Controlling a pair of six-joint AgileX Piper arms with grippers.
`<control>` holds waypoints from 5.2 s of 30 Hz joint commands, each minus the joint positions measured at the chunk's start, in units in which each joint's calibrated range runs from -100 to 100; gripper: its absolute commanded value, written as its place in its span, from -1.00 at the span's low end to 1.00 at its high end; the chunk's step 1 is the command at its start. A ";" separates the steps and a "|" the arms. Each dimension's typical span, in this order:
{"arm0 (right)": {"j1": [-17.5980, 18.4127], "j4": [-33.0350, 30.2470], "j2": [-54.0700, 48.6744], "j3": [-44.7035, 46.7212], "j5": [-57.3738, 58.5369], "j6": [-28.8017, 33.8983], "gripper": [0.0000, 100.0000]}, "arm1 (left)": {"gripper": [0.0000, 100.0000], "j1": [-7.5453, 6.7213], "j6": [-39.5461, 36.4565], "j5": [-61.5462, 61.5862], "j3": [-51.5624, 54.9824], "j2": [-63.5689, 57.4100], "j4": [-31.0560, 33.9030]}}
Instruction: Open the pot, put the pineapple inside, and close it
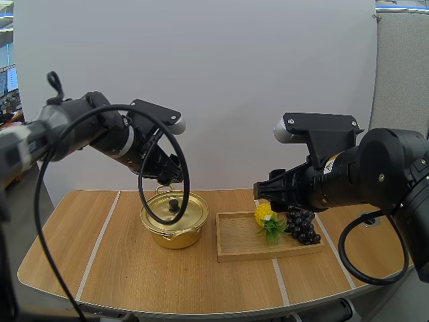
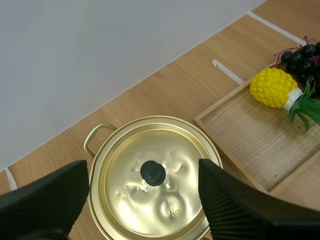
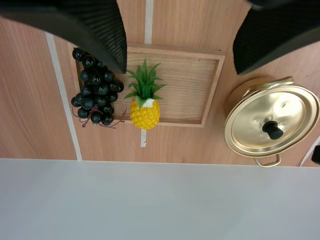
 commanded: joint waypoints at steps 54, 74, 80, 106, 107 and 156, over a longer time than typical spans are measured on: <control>-0.18 -1.93 0.06 -0.36 3.11 -0.73 1.00 | -0.66 -0.17 6.37 1.22 -10.24 34.86 -3.91; -0.18 -1.93 0.06 -0.36 3.11 -0.73 1.00 | -1.00 -0.09 2.82 2.36 -13.18 13.43 -1.35; -0.18 -1.93 0.06 -0.36 3.11 -0.73 1.00 | -1.00 -0.09 -2.63 2.36 -20.38 4.13 3.53; -0.18 -1.80 0.06 -0.36 2.63 -0.73 1.00 | -1.00 -0.03 -28.49 -2.19 -68.76 -4.52 30.66; -0.18 -1.80 0.06 -0.36 2.25 -0.73 1.00 | -1.00 -0.03 -28.49 -2.62 -69.31 -4.52 30.94; -0.18 -6.68 56.36 -13.48 -30.44 -0.73 1.00 | -1.00 -0.03 -28.49 -18.50 -70.65 -4.52 31.68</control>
